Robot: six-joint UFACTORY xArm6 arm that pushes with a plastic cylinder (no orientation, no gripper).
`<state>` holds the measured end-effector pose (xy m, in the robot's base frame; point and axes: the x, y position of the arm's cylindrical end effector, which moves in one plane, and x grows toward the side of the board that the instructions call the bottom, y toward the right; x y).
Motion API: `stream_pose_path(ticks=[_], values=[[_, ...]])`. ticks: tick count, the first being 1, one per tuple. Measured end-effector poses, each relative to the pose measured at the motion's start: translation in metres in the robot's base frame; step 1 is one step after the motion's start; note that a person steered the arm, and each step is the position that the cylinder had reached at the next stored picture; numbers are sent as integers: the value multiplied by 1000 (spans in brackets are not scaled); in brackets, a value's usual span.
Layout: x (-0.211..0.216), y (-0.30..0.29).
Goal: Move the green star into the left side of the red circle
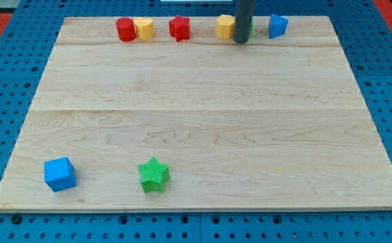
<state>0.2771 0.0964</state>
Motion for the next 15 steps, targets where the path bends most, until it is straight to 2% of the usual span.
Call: stream_pose_path(ticks=[1, 2, 3, 4, 6, 7, 8, 10, 11, 12, 14, 15], values=[[100, -1], [175, -9], [236, -52], [277, -62], [287, -216], [290, -229], [293, -215], [312, -121], [340, -121], [342, -123], [339, -264], [295, -267]])
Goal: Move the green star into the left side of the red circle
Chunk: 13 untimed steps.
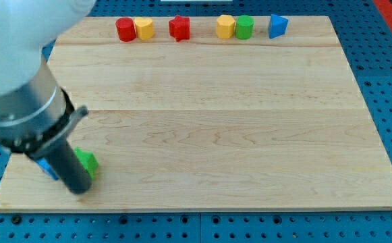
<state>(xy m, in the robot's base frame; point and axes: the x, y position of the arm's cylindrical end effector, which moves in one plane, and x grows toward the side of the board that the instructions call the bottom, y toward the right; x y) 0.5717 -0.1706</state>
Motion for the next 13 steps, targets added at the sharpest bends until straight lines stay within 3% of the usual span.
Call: stream_pose_path(ticks=[3, 4, 5, 6, 7, 9, 11, 13], values=[[-122, -64], [-167, -59], [-169, -28], [-130, -39], [-134, -20], [-179, 15], [-188, 66], [-246, 52]])
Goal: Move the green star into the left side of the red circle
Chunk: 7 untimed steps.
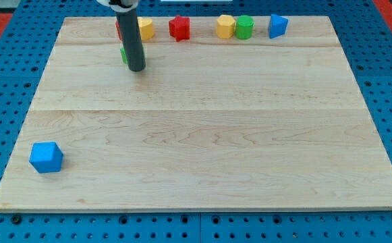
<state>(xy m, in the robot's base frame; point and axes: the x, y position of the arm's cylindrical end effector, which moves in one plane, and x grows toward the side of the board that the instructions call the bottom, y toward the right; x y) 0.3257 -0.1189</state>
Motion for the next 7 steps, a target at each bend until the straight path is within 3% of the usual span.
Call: stream_pose_path(ticks=[1, 3, 5, 6, 7], values=[[-19, -2], [-36, 60], [-40, -42], [-40, -68], [-13, -69]])
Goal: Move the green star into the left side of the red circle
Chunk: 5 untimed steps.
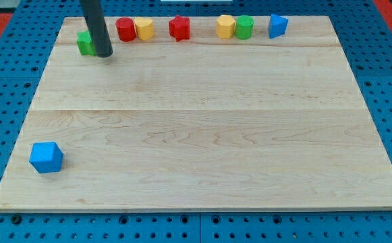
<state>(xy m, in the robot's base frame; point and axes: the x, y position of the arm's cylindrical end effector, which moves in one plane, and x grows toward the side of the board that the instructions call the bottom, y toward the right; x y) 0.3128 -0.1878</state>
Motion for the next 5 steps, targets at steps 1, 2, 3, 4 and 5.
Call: stream_pose_path(ticks=[1, 2, 3, 4, 5], values=[[8, -36], [-20, -37], [-53, -24], [-62, -2], [-27, -22]])
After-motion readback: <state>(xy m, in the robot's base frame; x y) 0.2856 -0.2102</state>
